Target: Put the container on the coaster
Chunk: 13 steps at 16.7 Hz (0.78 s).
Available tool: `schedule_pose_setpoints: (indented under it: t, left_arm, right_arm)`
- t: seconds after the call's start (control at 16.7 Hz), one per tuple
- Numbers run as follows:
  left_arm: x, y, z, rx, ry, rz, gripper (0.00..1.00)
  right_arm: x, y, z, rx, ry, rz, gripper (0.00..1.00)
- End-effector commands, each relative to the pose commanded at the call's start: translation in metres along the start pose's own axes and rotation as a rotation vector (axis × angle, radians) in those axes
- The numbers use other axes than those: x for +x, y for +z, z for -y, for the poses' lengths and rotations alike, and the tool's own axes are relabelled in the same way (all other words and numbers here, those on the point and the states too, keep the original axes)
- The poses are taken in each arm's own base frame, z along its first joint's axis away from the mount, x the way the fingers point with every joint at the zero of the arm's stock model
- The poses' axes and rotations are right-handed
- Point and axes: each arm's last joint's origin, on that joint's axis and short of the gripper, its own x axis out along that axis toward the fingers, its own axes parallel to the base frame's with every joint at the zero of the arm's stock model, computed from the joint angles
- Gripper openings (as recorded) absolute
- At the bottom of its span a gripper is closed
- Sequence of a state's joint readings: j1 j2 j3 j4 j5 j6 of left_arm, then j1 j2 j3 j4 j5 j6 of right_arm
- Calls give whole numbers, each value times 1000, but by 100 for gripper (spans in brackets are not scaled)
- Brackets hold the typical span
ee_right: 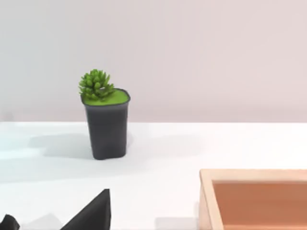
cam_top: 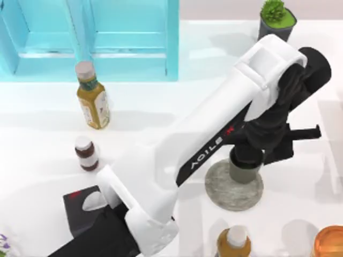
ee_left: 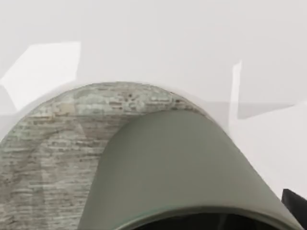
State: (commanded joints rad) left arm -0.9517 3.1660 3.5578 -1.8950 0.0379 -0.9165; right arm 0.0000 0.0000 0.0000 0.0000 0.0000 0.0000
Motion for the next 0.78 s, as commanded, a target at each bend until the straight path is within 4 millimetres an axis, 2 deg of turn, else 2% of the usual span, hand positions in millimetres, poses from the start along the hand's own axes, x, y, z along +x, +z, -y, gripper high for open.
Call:
schedule_pose_setpoints:
  t: [0.42, 0.78]
  left_arm:
    - [0, 0, 0, 0, 0, 0, 98]
    - [0, 0, 0, 0, 0, 0, 100]
  right_arm:
    - [0, 0, 0, 0, 0, 0, 100]
    - [0, 0, 0, 0, 0, 0, 100]
